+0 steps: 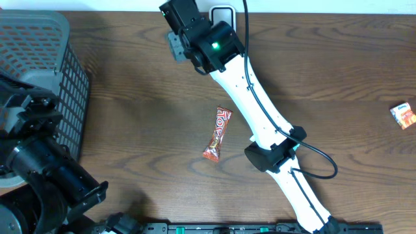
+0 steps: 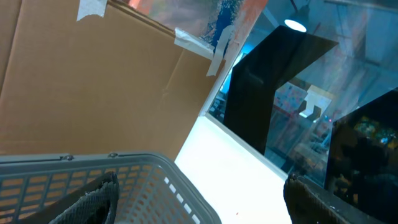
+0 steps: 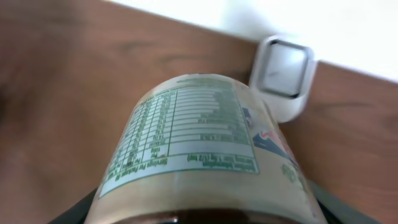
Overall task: Scan the item barcode
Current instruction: 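Hold the bottle up in front of the scanner with the right gripper, then carry the bottle to the right table edge and set it down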
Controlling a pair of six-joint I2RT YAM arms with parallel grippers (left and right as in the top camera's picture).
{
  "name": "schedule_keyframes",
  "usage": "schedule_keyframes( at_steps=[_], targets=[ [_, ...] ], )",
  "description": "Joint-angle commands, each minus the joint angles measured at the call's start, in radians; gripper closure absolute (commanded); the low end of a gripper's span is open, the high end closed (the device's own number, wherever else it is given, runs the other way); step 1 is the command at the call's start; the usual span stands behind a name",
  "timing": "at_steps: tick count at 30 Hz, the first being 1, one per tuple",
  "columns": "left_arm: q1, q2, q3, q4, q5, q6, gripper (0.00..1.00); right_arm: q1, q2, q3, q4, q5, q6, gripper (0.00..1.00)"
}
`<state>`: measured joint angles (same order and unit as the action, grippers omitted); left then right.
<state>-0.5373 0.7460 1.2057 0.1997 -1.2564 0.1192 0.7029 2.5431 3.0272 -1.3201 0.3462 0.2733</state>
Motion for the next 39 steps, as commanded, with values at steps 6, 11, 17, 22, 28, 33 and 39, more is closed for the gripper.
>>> schedule_keyframes(
  at_steps=[6,11,17,22,28,33,39],
  targets=[
    [0.004,-0.002,-0.006,-0.005,-0.012,-0.046,0.15,-0.082,-0.010,-0.282,0.369,0.154,-0.036,0.66],
    [0.004,-0.002,-0.006,-0.010,-0.012,-0.046,0.15,-0.114,-0.010,-0.411,0.597,0.154,-0.095,0.63],
    [0.004,-0.002,-0.006,-0.009,-0.012,-0.046,0.15,-0.166,-0.010,-0.562,0.858,0.154,-0.134,0.64],
    [0.004,-0.002,-0.006,-0.009,-0.012,-0.046,0.15,-0.210,-0.010,-0.665,1.062,0.140,-0.140,0.58],
    [0.004,-0.002,-0.006,-0.009,-0.012,-0.046,0.15,-0.237,-0.005,-0.732,1.185,0.111,-0.141,0.58],
    [0.004,-0.002,-0.006,-0.009,-0.012,-0.046,0.15,-0.238,0.016,-0.732,1.201,0.085,-0.140,0.59],
    [0.004,-0.002,-0.006,-0.009,-0.012,-0.046,0.15,-0.237,0.054,-0.733,1.205,0.085,-0.140,0.59]
  ],
)
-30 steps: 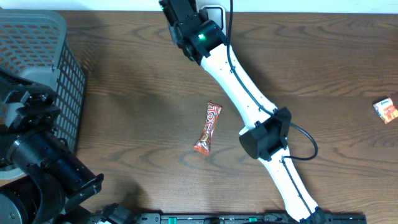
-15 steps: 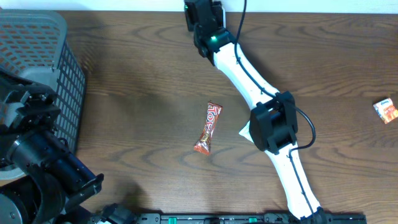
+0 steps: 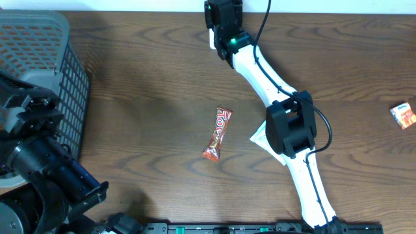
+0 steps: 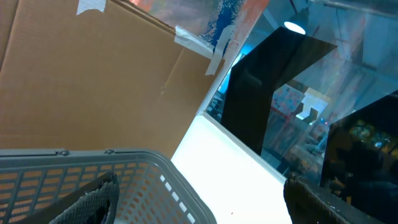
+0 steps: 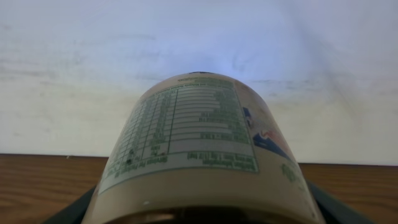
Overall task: Scan the item barcode
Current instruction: 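Carry the bottle to the right table edge and set it down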
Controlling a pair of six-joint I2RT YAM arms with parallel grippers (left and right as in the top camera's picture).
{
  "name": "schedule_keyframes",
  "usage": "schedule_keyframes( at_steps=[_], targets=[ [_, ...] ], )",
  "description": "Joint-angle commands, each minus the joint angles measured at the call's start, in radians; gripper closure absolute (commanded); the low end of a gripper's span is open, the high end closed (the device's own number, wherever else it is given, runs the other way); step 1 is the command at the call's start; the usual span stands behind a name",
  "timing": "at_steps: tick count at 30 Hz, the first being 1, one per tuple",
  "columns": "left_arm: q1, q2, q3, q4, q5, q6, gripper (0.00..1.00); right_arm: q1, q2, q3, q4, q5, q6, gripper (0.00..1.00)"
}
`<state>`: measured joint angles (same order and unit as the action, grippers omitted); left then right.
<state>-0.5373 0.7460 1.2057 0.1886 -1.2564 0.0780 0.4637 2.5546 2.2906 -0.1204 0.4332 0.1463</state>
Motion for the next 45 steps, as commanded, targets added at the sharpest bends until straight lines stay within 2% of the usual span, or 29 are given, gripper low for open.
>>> schedule_keyframes(
  at_steps=[1,14,20,26,32,35,39,45],
  targets=[
    [0.004,-0.002,-0.006,0.002,-0.012,-0.005,0.15,0.003,0.043,0.004,0.005,-0.002,-0.013,0.59],
    [0.004,-0.002,-0.006,0.002,-0.012,-0.005,0.15,0.000,0.043,0.005,-0.010,0.014,-0.021,0.58],
    [0.004,-0.002,-0.006,0.002,-0.012,-0.005,0.15,0.002,-0.017,0.017,-0.112,0.014,-0.032,0.59],
    [0.004,-0.002,-0.006,0.002,-0.012,-0.005,0.15,-0.013,-0.191,0.017,-0.330,0.059,-0.019,0.59],
    [0.004,-0.002,-0.006,0.002,-0.012,-0.005,0.15,-0.106,-0.350,0.017,-0.715,0.058,0.151,0.59],
    [0.004,-0.002,-0.006,0.002,-0.012,-0.005,0.15,-0.192,-0.378,0.017,-0.881,0.020,0.236,0.59],
    [0.004,-0.002,-0.006,0.002,-0.012,-0.005,0.15,-0.353,-0.364,0.017,-1.073,-0.159,0.251,0.57],
    [0.004,-0.002,-0.006,0.002,-0.012,-0.005,0.15,-0.589,-0.306,0.017,-1.252,-0.271,0.303,0.57]
  ],
)
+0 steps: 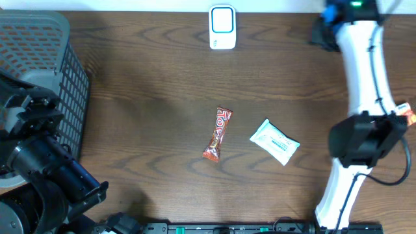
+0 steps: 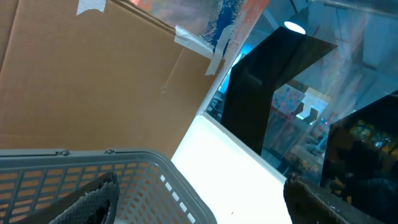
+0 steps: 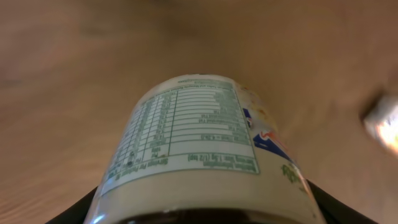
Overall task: Scan the item barcode
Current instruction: 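Carry the bottle to the right table edge and set it down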
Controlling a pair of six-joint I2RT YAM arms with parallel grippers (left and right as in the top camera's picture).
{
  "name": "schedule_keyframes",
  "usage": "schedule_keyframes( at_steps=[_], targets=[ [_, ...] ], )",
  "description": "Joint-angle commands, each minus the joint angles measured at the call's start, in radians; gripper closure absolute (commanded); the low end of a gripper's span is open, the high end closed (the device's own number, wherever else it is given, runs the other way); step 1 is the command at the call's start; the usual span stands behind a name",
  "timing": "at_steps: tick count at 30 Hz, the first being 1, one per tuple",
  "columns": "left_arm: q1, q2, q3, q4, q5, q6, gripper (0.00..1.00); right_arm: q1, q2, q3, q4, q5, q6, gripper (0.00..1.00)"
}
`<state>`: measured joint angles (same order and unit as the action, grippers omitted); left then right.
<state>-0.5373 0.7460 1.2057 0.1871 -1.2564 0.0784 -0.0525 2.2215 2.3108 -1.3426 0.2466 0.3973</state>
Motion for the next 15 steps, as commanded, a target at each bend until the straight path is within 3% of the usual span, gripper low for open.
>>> schedule_keyframes(
  at_steps=[1,15],
  targets=[
    [0.004,-0.002,-0.006,0.003,-0.012,-0.006,0.15,-0.108,0.040,-0.003,-0.052,-0.099,0.051,0.57],
    [0.004,-0.002,-0.006,0.003,-0.012,-0.006,0.15,-0.454,0.254,-0.003,-0.152,-0.125,0.050,0.56]
  ],
)
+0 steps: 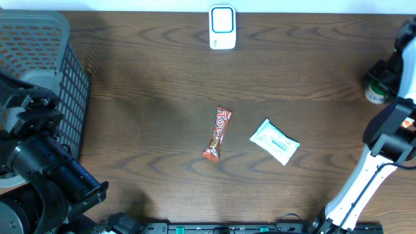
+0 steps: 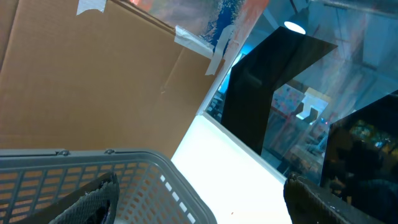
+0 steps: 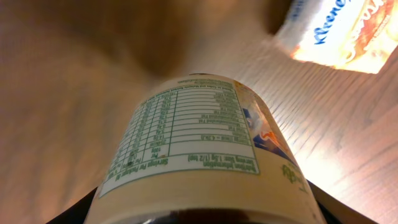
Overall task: Scan the item barcode
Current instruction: 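Carry the bottle to the right table edge and set it down, then reach the right gripper to the red TOP bar and grasp it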
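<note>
A jar with a cream label and nutrition table (image 3: 199,143) fills the right wrist view, and my right gripper (image 3: 199,214) is shut on it. From overhead the jar (image 1: 373,91) hangs at the table's right edge, held by the right gripper (image 1: 383,79). The white barcode scanner (image 1: 222,27) stands at the back edge in the middle, far from the jar. My left gripper (image 2: 199,202) is open and empty, pointing up over the basket rim (image 2: 93,162); the left arm (image 1: 32,162) sits at the front left.
A red candy bar (image 1: 218,133) and a white tissue pack (image 1: 274,141) lie mid-table. An orange-and-white Kleenex packet (image 3: 336,31) lies just beyond the jar. A grey basket (image 1: 39,39) takes up the back left corner.
My right gripper, still holding the jar, has moved from the back right corner forward to the right edge. The Kleenex packet has come into the right wrist view. The left arm has not moved.
The jar was held in my right gripper just left of the scanner, then over the scanner at the back edge. Later it was at the back right corner, away from the scanner, and now at the right edge near the Kleenex packet. The left arm stayed still.
</note>
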Controlling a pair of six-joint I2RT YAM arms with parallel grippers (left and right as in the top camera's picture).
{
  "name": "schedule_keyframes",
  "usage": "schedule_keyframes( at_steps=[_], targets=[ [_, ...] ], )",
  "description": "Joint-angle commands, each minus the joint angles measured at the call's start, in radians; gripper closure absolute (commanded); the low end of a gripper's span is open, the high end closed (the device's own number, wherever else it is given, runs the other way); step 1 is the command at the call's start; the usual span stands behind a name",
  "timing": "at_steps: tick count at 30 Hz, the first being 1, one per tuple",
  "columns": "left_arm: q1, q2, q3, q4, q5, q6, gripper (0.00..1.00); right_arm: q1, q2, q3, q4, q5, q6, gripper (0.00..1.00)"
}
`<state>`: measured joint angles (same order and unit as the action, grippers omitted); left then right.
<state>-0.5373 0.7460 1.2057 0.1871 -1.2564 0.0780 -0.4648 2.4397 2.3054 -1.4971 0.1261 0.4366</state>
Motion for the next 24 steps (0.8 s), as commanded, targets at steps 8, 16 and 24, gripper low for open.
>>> schedule_keyframes(
  at_steps=[8,16,24],
  targets=[
    [0.004,-0.002,-0.006,0.003,-0.012,-0.006,0.15,-0.137,0.077,0.003,0.043,-0.005,-0.050,0.50],
    [0.004,-0.002,-0.007,0.000,-0.012,-0.010,0.15,-0.224,0.073,0.095,-0.014,-0.089,-0.067,0.06],
    [0.004,0.009,-0.007,0.000,-0.012,-0.013,0.15,-0.237,0.066,0.521,-0.200,-0.243,-0.078,0.01]
  ],
)
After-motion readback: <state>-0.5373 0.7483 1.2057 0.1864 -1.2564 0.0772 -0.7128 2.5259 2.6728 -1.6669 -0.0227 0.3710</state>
